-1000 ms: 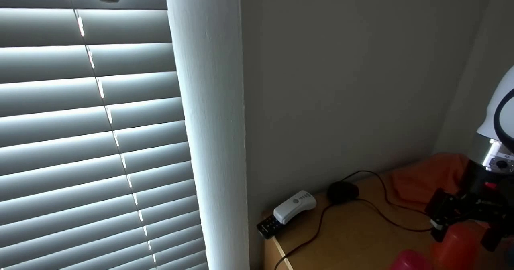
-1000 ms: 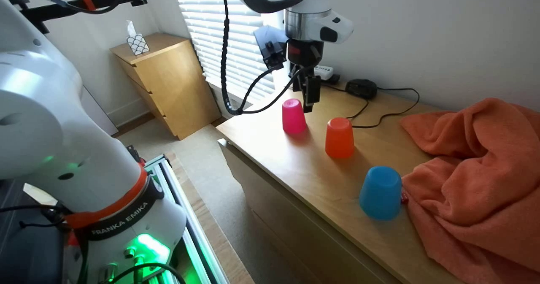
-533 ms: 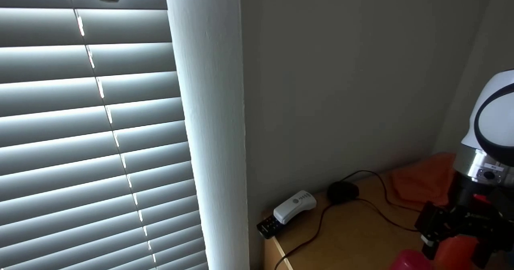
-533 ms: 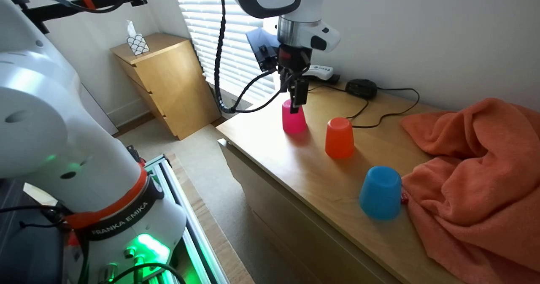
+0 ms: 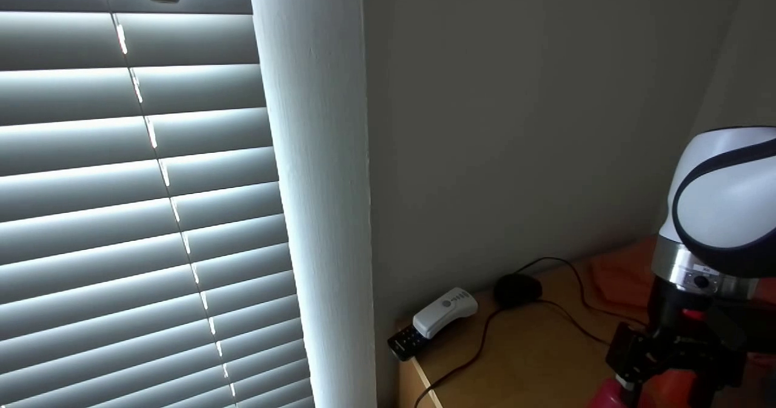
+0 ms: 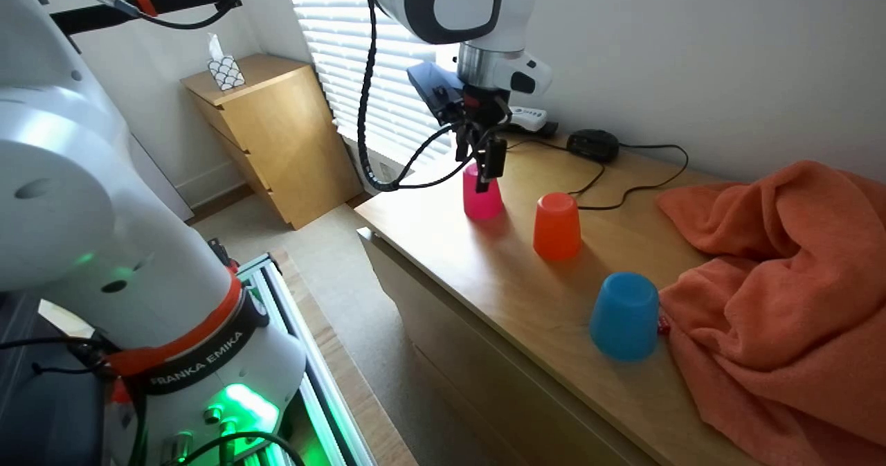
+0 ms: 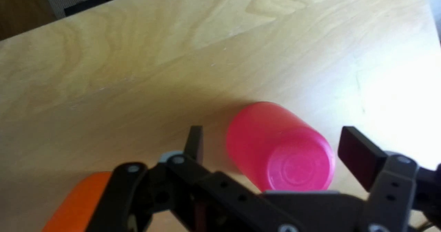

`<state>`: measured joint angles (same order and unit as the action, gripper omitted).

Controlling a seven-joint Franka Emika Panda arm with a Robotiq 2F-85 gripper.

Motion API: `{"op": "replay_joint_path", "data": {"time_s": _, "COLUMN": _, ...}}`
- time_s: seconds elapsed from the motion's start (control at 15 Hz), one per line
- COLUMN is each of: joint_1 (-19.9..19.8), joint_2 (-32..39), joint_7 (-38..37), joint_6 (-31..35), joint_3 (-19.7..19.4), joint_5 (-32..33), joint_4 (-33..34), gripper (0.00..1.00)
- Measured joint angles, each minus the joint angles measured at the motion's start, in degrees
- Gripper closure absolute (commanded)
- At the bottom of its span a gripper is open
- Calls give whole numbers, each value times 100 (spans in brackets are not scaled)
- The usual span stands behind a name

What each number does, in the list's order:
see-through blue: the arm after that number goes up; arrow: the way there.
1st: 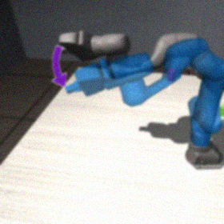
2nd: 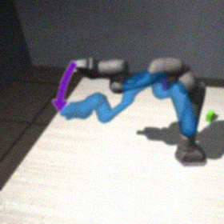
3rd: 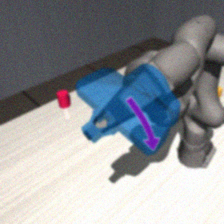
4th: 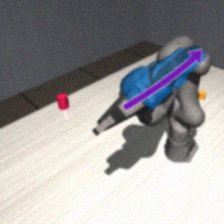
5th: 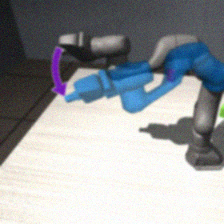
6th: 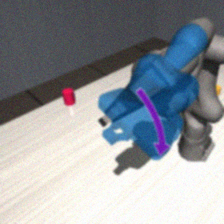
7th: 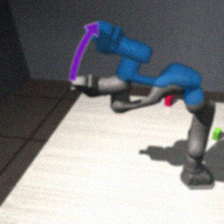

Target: Stack the cups into a pyramid

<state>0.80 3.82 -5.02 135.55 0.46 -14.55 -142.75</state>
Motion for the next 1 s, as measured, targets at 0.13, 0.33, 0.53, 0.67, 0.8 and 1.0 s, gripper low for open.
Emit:
{"op": "replay_joint_path", "data": {"time_s": 0.13, "joint_1": 40, "joint_2": 110, "joint_7": -33, "joint_6": 14, "joint_3": 42, "joint_5": 242, "joint_4": 92, "gripper": 0}}
{"op": "replay_joint_path", "data": {"time_s": 0.33, "joint_1": 106, "joint_2": 227, "joint_7": -147, "joint_6": 23, "joint_3": 60, "joint_5": 704, "joint_4": 200, "gripper": 0}}
{"op": "replay_joint_path", "data": {"time_s": 0.53, "joint_1": 139, "joint_2": 264, "joint_7": -163, "joint_6": 23, "joint_3": 70, "joint_5": 918, "joint_4": 276, "gripper": 27}}
{"op": "replay_joint_path", "data": {"time_s": 0.67, "joint_1": 153, "joint_2": 287, "joint_7": -160, "joint_6": 23, "joint_3": 80, "joint_5": 956, "joint_4": 316, "gripper": 38}}
{"op": "replay_joint_path", "data": {"time_s": 0.8, "joint_1": 162, "joint_2": 318, "joint_7": -160, "joint_6": 23, "joint_3": 98, "joint_5": 971, "joint_4": 367, "gripper": 21}}
{"op": "replay_joint_path", "data": {"time_s": 1.0, "joint_1": 165, "joint_2": 377, "joint_7": -160, "joint_6": 23, "joint_3": 99, "joint_5": 1008, "joint_4": 428, "gripper": 4}}
